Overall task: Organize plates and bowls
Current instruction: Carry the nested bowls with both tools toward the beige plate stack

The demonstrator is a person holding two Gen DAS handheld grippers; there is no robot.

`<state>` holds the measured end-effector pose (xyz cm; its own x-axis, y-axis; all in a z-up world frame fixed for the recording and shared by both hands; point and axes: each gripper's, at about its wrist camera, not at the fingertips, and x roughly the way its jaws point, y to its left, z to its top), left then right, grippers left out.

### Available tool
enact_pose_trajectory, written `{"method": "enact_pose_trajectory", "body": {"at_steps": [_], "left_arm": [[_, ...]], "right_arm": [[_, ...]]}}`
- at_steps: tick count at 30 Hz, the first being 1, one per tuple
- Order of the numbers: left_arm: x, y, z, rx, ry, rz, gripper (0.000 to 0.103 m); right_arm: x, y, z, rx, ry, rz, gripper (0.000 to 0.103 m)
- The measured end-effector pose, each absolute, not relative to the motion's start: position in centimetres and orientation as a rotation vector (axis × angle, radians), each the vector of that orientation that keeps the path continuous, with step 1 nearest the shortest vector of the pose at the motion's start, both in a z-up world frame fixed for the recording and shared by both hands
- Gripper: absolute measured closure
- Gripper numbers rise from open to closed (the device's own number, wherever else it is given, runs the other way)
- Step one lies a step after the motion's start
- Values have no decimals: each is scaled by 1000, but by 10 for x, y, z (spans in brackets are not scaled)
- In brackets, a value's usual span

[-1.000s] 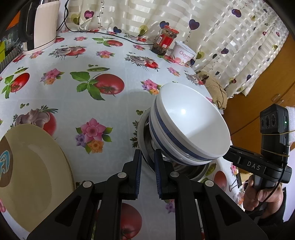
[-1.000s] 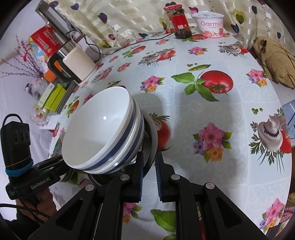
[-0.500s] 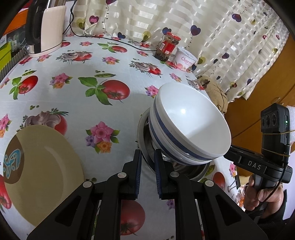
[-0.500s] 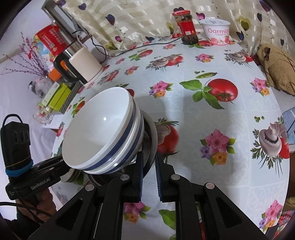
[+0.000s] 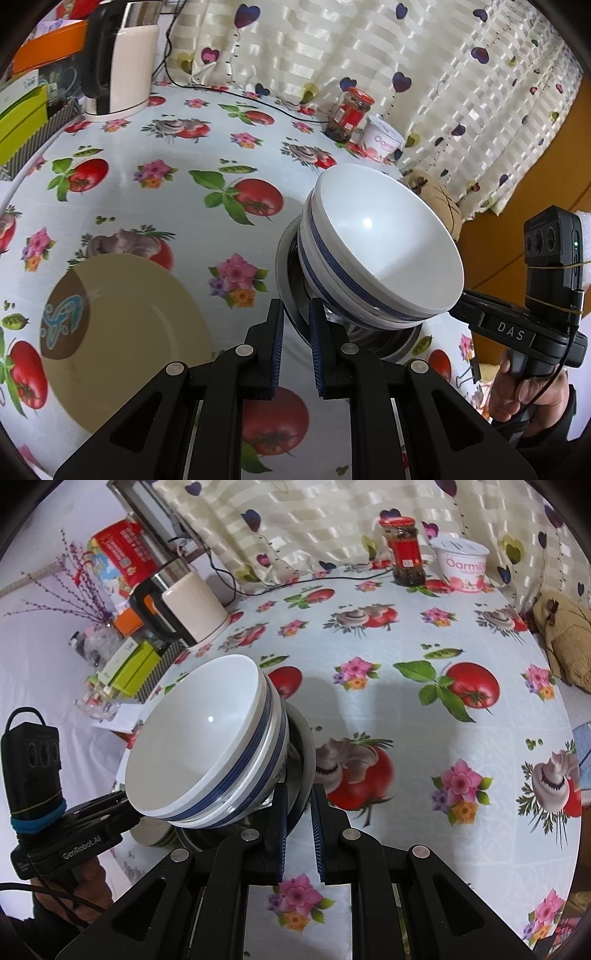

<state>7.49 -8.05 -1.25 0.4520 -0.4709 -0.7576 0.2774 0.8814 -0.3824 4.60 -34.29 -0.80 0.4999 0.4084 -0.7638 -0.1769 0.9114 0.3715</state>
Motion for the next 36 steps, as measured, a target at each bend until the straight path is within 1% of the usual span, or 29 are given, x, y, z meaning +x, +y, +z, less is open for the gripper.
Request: {"method": "enact_pose_trajectory", "body": {"at_steps": [22,36], "left_arm": [[57,-13,0,-263,956,-334,89],[44,35,-5,-297,948,-225,89]], "right_arm": [[52,-275,6,184,983,480,91],[62,-219,2,135,1005,578,91]]}}
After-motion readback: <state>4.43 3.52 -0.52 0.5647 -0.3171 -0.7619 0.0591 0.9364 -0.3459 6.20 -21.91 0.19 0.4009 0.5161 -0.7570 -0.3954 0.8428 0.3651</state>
